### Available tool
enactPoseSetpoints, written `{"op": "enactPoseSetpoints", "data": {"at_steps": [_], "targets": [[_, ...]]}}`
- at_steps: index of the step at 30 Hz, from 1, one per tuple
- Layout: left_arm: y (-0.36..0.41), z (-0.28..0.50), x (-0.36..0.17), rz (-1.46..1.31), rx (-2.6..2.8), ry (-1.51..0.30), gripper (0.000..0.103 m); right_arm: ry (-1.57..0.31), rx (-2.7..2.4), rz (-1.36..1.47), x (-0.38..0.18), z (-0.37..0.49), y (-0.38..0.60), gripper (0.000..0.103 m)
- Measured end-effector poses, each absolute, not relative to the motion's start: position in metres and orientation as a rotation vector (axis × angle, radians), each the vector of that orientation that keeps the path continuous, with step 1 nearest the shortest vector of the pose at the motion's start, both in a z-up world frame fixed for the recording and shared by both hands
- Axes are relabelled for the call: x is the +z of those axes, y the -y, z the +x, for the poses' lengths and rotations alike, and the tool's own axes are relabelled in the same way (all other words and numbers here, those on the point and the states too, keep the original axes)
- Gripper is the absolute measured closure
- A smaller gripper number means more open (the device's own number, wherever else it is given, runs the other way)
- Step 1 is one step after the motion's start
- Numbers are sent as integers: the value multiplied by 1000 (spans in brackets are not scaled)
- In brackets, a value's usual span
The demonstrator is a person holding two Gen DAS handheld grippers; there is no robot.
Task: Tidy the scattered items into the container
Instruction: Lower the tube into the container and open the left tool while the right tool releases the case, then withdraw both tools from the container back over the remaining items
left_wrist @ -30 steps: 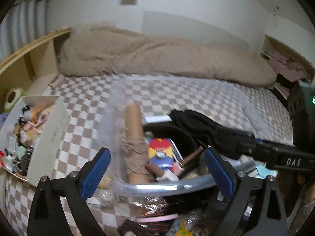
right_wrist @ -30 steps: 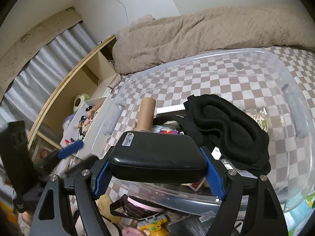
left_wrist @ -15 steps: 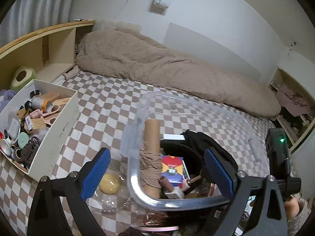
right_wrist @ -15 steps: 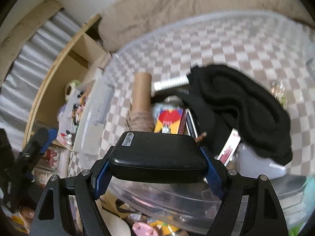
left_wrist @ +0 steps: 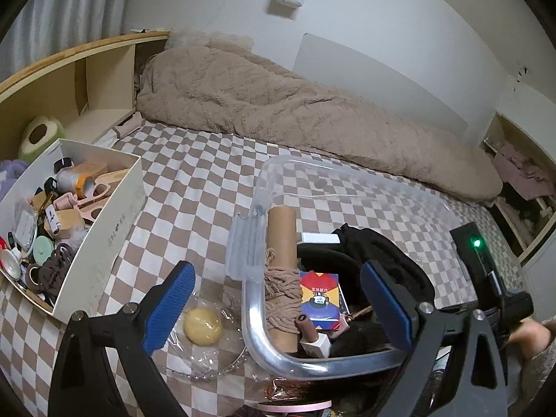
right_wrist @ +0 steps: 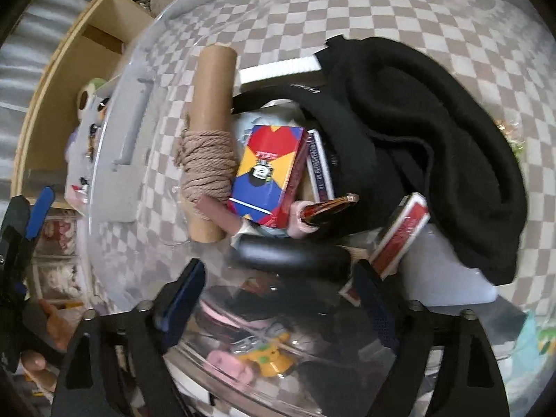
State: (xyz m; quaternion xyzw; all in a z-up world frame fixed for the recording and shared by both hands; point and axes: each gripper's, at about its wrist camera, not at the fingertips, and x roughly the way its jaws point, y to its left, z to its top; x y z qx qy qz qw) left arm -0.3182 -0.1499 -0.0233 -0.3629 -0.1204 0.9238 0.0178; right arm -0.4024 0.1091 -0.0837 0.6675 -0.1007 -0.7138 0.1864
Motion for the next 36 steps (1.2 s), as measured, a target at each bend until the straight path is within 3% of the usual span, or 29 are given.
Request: {"op": "enactPoseSetpoints", "data": {"at_steps": [14,16,17,20,31,36], "targets": [[140,-317,-27,-1153,2842,366,6,273,-2137,1774,-58,-395,-117,12],[139,-316,-28,-1158,2844,369,6,271,-2183,1733,-54,-392,-120,9],[139,-316,-28,-1161,2843,371,6,260,-2220,1706,-51,-389,-123,0],[135,-314,-28,-1159,2844,374,0,221,-2283,1640,-45,-380,-129,0],[112,-306,-23,-1126,2753,346,0,269,-2469,1425,-23,-351,-150,0],[100,-293,-16,-1102,2810,267,0,190,-2603,1237,-4,-328,-152,0]]}}
